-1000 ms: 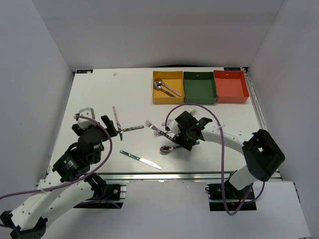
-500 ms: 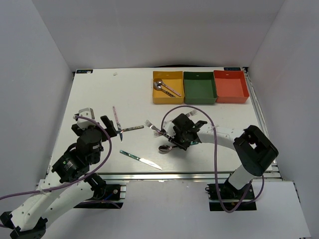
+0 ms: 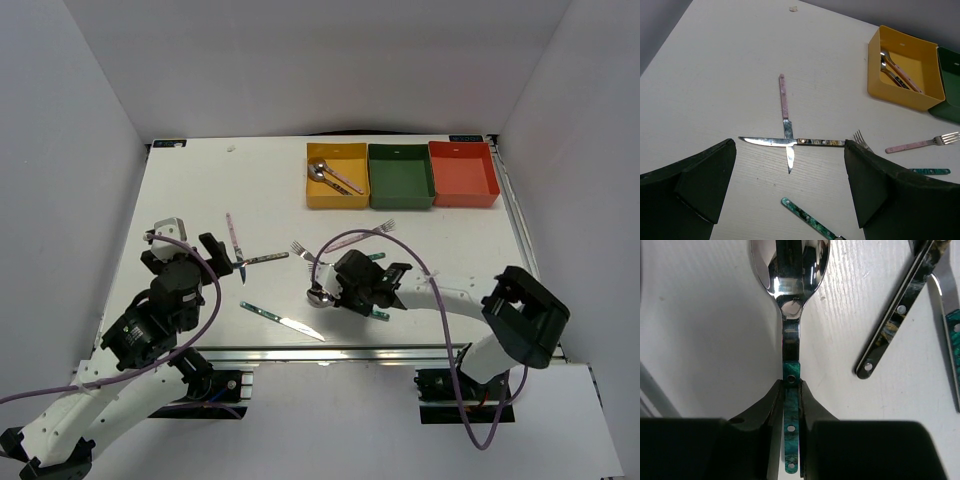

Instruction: Sort the eating utensils into containers

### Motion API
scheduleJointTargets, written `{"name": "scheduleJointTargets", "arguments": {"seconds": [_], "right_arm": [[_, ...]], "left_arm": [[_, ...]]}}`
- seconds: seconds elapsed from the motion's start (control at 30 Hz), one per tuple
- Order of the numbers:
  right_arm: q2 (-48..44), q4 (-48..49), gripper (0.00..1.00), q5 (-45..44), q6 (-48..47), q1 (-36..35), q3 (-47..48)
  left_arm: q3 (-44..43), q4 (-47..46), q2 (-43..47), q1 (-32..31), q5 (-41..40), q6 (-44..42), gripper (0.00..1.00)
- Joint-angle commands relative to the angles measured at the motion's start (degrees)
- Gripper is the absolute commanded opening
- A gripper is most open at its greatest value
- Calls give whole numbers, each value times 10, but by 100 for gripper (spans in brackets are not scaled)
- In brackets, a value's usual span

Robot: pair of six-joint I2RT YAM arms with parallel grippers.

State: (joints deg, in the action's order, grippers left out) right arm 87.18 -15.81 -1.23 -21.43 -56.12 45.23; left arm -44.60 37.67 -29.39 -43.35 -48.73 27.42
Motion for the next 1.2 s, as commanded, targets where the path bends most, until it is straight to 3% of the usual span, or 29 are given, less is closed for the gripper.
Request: {"name": "scheduleJointTargets", "arguments": {"seconds": [0.0, 0.1, 0.23, 0.4, 0.43, 0.53, 0.57, 0.63, 0.67, 0.73, 0.83, 1.07, 1.13, 1.17], "right_arm": [[-65, -9, 0, -8, -2, -6, 29], [-107, 15, 0, -6, 0, 4, 71], [-91, 50, 0, 40, 30, 95, 154], [104, 43, 0, -9, 49, 152, 372], [138, 36, 0, -31, 36, 164, 468], [288, -11, 0, -41, 18, 195, 633], [329, -31, 0, -39, 4, 201, 753], [436, -69, 0, -48, -19, 212, 906], [480, -74, 0, -45, -26, 217, 931], [494, -35, 0, -50, -37, 223, 929], [471, 42, 0, -43, -34, 235, 840], [476, 26, 0, -18, 5, 268, 807], [469, 25, 16, -24, 10, 270, 789], [465, 27, 30, -23, 12, 270, 783]], "left_arm": [[2, -4, 3, -2, -6, -2, 98], [2, -5, 6, -2, -8, -3, 98], [2, -5, 6, -2, -8, -3, 98], [3, -8, 3, -2, -3, -4, 98], [3, -8, 1, -2, -1, -4, 98], [1, -6, -5, -2, 0, -4, 98], [2, -5, -6, -2, 0, -4, 98], [2, -6, -6, -2, -2, -3, 98], [2, -5, -7, -2, -2, -3, 98], [3, -5, -8, -2, -1, -3, 98], [3, -4, -8, -2, -1, -2, 98], [2, -3, -16, -2, -1, -1, 98], [2, -3, -19, -2, 0, -1, 98], [3, -3, -20, -2, 0, -2, 98]]}}
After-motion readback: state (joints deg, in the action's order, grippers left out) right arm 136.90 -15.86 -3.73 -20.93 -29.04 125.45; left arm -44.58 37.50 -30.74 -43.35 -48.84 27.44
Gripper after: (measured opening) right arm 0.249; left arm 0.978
